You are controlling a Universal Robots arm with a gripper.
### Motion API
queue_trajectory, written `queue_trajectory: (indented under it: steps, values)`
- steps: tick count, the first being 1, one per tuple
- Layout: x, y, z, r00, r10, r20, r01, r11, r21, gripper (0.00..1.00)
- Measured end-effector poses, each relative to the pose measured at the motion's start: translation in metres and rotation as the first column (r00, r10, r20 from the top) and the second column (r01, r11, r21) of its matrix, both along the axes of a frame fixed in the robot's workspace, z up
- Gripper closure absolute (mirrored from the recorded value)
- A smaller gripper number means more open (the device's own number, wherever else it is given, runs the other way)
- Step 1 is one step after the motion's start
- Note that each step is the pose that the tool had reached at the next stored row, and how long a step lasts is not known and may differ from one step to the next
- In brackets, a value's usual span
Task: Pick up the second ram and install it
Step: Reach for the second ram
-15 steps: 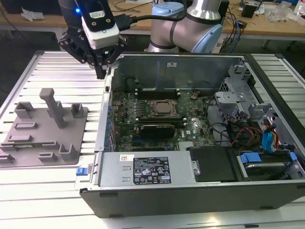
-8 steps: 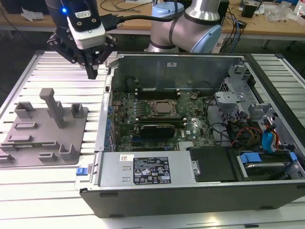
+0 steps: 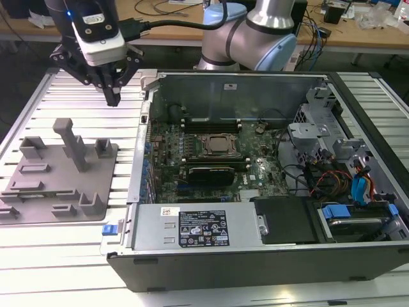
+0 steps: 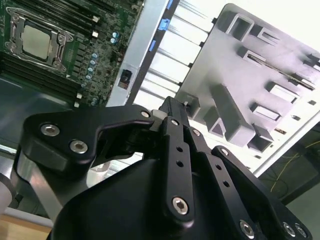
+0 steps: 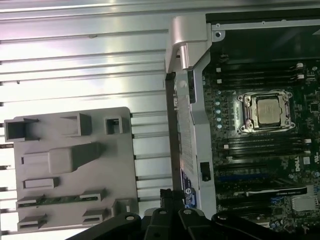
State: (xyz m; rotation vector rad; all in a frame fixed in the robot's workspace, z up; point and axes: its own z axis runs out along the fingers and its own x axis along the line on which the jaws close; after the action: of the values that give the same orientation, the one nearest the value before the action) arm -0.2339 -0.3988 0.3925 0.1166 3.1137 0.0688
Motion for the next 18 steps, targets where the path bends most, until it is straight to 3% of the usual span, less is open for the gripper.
queue_trajectory:
  steps: [5, 13, 18]
  values:
    - [-0.014, 0.0, -0.0002, 1.0, 0.0, 0.0, 0.0, 1.0, 0.0, 0.92]
    - [-0.057, 0.0, -0.002, 1.0, 0.0, 0.0, 0.0, 1.0, 0.0, 0.92]
    - [-0.076, 0.0, -0.0023, 1.0, 0.0, 0.0, 0.0, 1.0, 0.0, 0.92]
